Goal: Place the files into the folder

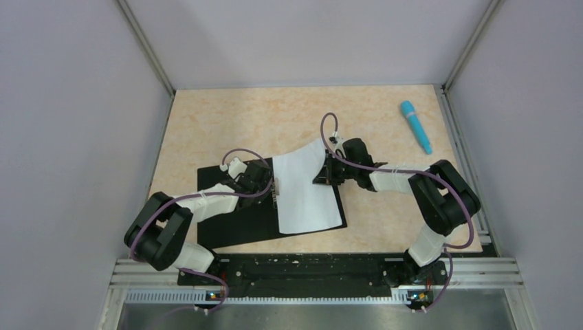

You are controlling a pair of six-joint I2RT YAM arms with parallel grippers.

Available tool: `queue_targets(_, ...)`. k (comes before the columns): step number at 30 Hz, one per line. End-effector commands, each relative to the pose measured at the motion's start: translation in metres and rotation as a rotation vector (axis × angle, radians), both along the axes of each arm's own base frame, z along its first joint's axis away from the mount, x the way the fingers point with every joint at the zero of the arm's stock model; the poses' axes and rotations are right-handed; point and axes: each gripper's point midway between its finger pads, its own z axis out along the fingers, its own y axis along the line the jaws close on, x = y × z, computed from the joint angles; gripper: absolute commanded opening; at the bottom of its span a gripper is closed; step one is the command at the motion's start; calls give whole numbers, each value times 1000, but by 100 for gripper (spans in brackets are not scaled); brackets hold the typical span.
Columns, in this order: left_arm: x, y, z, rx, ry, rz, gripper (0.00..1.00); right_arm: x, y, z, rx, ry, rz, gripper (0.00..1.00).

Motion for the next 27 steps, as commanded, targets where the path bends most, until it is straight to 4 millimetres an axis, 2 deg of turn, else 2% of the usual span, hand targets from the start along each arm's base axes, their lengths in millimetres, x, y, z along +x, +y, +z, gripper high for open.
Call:
queue_targets(1,-4,1,-8,14,17,-8,0,7,14,25,48,-82,34,0)
queue_targets(7,-4,0,-8,13,19,-9,0,9,13,22,26,-79,32,0)
queue_targets(15,-4,2,-7,19,16,-6,0,17,2,23,-57,-81,-17,42)
queue_targets(21,-4,2,-8,20,19,-7,0,26,-13,17,-167,-72,-77,57)
queue_targets(22,-4,2,-8,22,18,-6,0,28,-15,18,-174,-80,-86,66)
queue_targets(23,-4,2,-8,20,17,-7,0,27,-18,15,-196,-65,-94,69)
queue_targets(27,-4,3,-7,24,18,-9,0,32,-24,16,-236,-74,-113,72)
